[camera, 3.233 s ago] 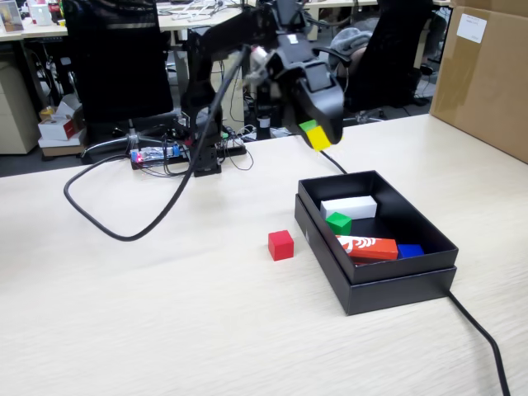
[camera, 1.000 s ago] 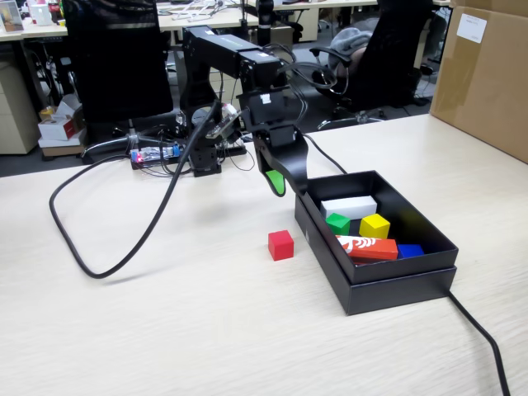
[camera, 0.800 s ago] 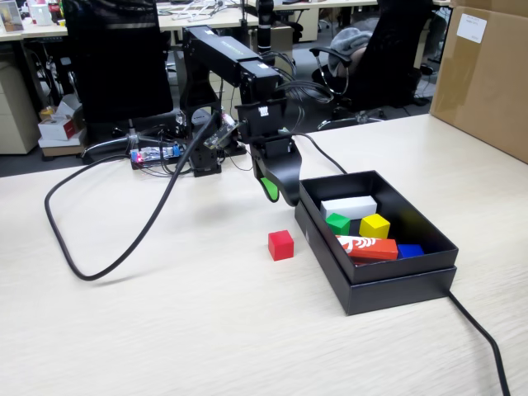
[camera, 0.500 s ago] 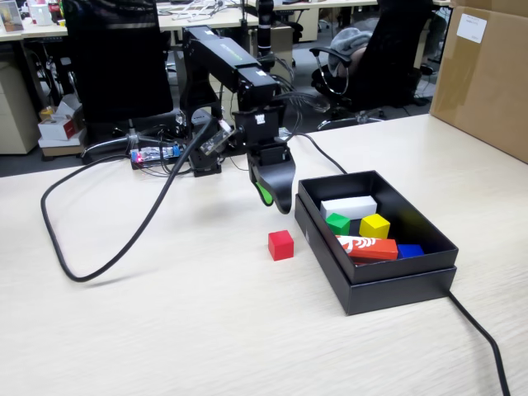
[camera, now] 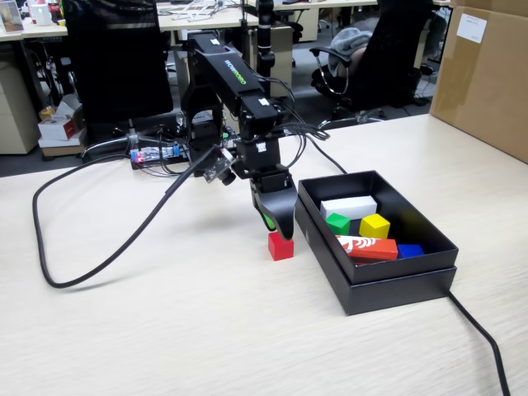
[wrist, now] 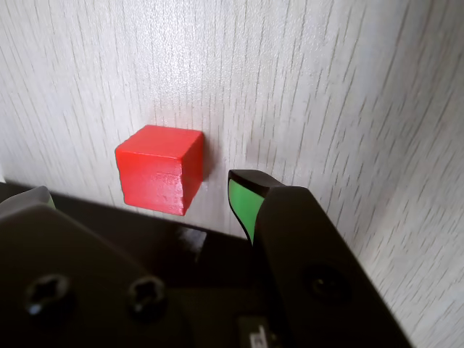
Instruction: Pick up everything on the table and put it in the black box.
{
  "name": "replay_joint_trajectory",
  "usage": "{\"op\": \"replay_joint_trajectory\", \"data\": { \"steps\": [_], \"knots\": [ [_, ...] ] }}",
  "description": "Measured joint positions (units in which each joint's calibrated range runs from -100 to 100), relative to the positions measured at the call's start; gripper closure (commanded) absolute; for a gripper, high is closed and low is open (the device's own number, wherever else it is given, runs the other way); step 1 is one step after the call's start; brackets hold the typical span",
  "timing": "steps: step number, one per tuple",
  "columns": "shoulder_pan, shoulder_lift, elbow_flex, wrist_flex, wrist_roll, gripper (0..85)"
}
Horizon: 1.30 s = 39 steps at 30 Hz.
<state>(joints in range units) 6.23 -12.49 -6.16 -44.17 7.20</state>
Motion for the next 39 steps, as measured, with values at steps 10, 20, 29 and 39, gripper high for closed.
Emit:
{"op": "replay_joint_trajectory", "data": {
  "steps": [10,20,29,39],
  "knots": [
    [0.34,5.18,0.18,2.09,-0.39,41.0],
    [0.15,7.25,1.55,3.48,-1.07,51.1],
    [-0.59,7.9,1.64,3.48,-1.17,69.6],
    [-0.88,8.03,4.02,1.47,-1.12,71.8]
  ]
}}
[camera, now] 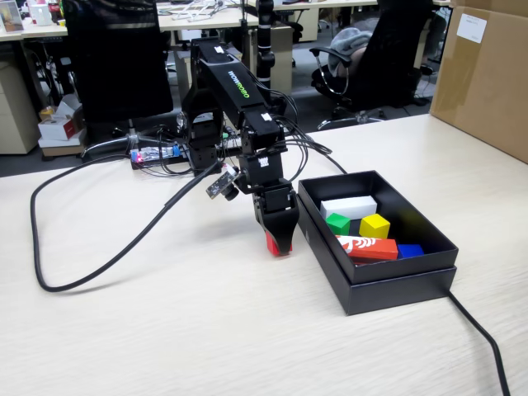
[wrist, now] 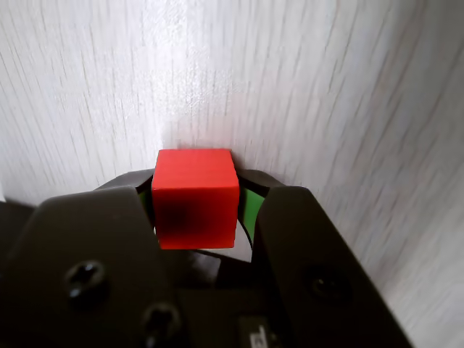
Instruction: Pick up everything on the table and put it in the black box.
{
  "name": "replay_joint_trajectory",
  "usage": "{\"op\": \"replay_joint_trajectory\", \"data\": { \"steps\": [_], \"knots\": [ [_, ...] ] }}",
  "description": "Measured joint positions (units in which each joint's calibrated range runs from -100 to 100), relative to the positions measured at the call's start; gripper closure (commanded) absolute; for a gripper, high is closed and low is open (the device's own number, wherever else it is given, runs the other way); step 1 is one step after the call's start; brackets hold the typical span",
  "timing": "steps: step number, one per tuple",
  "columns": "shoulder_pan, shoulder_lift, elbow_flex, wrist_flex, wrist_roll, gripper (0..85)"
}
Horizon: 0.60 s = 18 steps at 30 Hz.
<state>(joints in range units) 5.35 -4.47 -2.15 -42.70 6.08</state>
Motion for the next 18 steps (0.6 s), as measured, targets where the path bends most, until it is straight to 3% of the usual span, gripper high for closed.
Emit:
{"op": "replay_joint_trajectory", "data": {
  "steps": [11,18],
  "knots": [
    [0.63,-15.53,12.6,-22.92,1.07,71.7],
    [4.05,-18.77,28.75,-28.26,1.51,71.7]
  ]
}}
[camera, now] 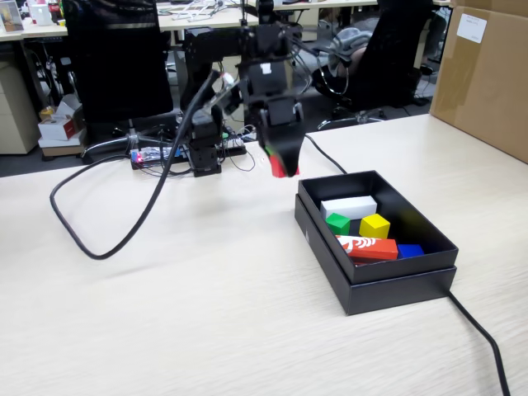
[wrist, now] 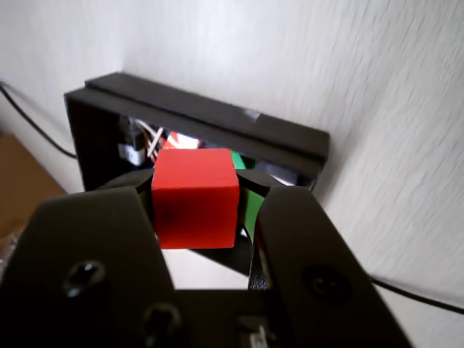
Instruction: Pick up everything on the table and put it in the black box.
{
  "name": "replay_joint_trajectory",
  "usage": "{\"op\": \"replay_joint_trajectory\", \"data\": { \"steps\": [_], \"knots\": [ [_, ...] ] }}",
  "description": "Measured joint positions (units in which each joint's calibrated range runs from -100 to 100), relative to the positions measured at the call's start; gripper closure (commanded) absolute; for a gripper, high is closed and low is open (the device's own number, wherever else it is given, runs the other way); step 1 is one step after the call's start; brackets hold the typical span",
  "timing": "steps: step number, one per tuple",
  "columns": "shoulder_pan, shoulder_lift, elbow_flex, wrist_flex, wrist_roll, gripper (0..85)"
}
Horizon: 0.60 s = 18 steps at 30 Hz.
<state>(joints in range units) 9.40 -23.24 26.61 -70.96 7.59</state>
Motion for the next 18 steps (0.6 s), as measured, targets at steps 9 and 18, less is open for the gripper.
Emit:
{"op": "replay_joint_trajectory", "data": {
  "steps": [9,18],
  "knots": [
    [5.23,8.8,13.24,-0.23,0.59,71.6],
    [6.79,24.72,14.06,1.39,0.73,71.6]
  ]
}}
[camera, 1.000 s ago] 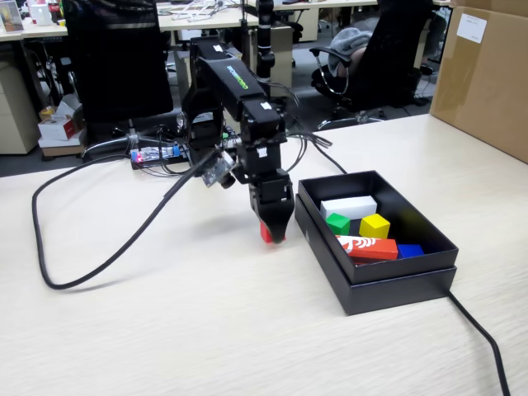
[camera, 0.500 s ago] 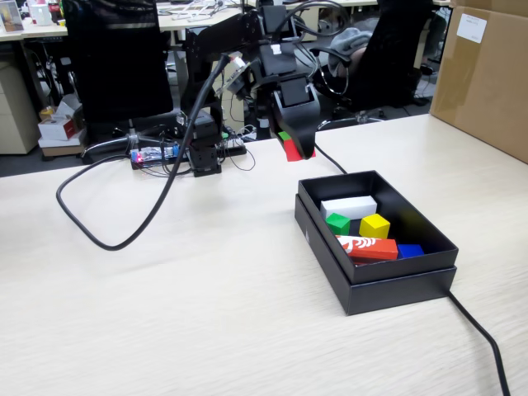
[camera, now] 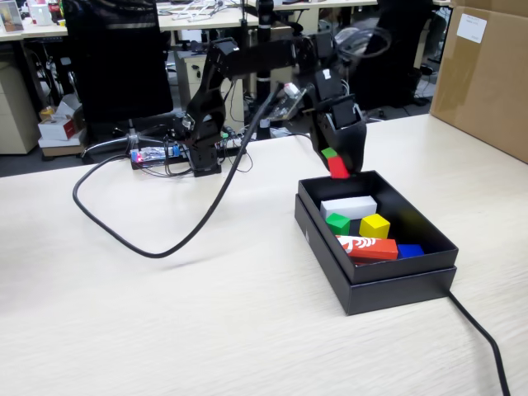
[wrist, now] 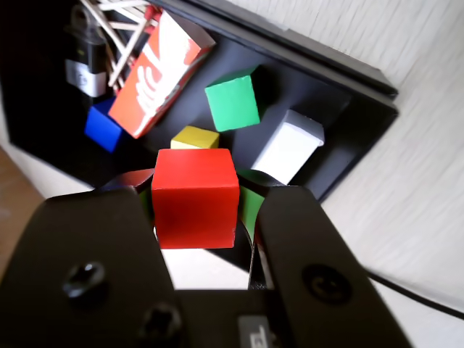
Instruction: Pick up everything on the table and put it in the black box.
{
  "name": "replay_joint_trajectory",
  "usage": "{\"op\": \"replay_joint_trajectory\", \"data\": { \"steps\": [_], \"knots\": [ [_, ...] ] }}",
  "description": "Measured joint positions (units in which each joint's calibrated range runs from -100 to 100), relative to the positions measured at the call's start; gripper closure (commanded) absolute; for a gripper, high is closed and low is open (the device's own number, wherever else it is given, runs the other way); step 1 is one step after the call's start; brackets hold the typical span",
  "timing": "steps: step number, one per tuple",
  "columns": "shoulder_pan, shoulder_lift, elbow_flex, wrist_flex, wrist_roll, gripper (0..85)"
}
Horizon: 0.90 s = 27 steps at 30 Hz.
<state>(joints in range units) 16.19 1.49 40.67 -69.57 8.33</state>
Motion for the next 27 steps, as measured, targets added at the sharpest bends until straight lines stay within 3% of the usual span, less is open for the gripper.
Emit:
{"op": "replay_joint_trajectory", "data": {
  "steps": [14,16,20,25,27],
  "knots": [
    [0.83,12.82,-5.93,9.83,0.44,70.2],
    [0.93,12.94,-5.93,10.45,0.44,60.9],
    [1.07,13.33,-6.48,10.45,0.49,52.4],
    [1.12,13.07,-6.48,10.45,0.44,50.4],
    [1.07,11.52,-6.57,10.45,0.49,44.2]
  ]
}}
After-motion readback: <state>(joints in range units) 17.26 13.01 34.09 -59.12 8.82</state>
